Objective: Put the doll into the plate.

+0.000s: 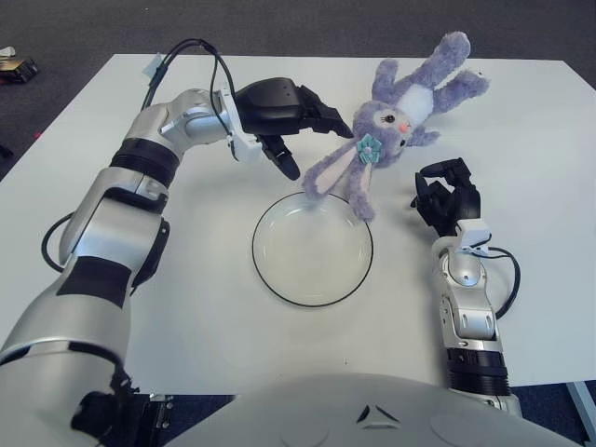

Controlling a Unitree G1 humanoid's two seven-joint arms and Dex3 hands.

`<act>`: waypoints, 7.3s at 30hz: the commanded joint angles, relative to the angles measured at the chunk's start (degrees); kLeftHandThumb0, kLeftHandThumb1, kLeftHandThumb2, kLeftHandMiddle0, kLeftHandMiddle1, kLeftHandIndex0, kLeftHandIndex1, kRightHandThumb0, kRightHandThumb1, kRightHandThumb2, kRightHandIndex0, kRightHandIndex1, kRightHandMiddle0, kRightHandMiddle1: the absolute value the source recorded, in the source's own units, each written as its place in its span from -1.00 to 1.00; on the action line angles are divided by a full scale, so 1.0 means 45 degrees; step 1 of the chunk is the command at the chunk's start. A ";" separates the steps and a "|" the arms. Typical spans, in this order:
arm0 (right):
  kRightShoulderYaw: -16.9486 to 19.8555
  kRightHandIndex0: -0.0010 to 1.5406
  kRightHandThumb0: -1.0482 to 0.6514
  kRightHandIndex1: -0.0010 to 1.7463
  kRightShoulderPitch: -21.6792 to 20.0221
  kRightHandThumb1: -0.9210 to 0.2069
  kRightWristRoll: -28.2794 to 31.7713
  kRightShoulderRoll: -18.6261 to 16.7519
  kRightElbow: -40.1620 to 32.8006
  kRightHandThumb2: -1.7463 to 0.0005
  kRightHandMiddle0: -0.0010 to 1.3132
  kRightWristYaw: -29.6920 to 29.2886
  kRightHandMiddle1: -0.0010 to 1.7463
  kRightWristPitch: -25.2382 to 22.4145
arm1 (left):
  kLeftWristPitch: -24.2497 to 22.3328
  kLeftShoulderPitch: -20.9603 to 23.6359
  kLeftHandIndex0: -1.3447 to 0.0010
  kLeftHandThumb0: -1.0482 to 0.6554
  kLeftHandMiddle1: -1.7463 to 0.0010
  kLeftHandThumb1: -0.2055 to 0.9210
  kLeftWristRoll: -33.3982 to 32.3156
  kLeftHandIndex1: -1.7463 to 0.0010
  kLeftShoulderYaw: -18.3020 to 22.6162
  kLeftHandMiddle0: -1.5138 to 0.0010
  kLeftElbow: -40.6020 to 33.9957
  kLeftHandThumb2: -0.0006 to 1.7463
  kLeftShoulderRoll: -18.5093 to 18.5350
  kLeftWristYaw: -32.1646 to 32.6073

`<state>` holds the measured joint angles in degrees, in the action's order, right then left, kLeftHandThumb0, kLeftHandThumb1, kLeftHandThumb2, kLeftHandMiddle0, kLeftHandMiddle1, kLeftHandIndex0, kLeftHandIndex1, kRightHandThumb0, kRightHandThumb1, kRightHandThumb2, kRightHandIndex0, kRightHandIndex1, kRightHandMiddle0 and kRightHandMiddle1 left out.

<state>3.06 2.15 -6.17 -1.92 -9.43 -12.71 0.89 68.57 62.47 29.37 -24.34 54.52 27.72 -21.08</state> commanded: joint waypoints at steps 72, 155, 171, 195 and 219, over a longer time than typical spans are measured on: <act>0.0025 -0.04 -0.18 1.00 0.0389 -1.00 -0.0030 0.0003 0.0479 0.56 -0.47 0.0019 0.84 0.0076 | -0.9474 -0.1780 0.18 -0.54 0.94 1.00 -0.6280 0.88 0.1031 0.01 -0.4541 -0.26 -0.1116 -1.0024; -0.0026 -0.05 -0.18 1.00 0.0246 -1.00 -0.0161 0.0117 0.0664 0.56 -0.48 -0.0075 0.85 0.0352 | -2.3844 -0.3158 0.87 -0.63 -0.13 1.00 0.0089 0.33 -0.0700 0.43 -0.9772 -0.47 -0.3295 -0.4419; -0.0072 -0.05 -0.18 1.00 0.0218 -1.00 -0.0195 0.0096 0.0680 0.56 -0.48 -0.0146 0.85 0.0310 | -2.3575 -0.3921 0.92 -0.66 0.15 1.00 -0.0347 0.22 -0.0056 0.68 -1.0542 -0.47 -0.3344 -0.3015; 0.0011 -0.04 -0.18 1.00 0.0034 -1.00 -0.0100 0.0191 0.0954 0.56 -0.47 -0.0118 0.84 0.0431 | -2.2911 -0.3854 0.96 -0.67 -0.02 1.00 -0.0700 0.18 -0.0151 0.76 -1.0017 -0.43 -0.2983 -0.2401; 0.0541 -0.05 -0.18 1.00 -0.3486 -1.00 -0.1896 0.3364 0.2800 0.58 -0.45 0.0382 0.82 0.0676 | -2.2040 -0.3731 0.94 -0.68 -0.29 1.00 -0.0722 0.10 -0.0436 0.86 -0.9129 -0.41 -0.3039 -0.2112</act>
<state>5.01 -9.41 -12.65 9.46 -0.90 -10.79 0.45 -31.39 44.62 25.50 -25.99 12.55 14.12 -31.17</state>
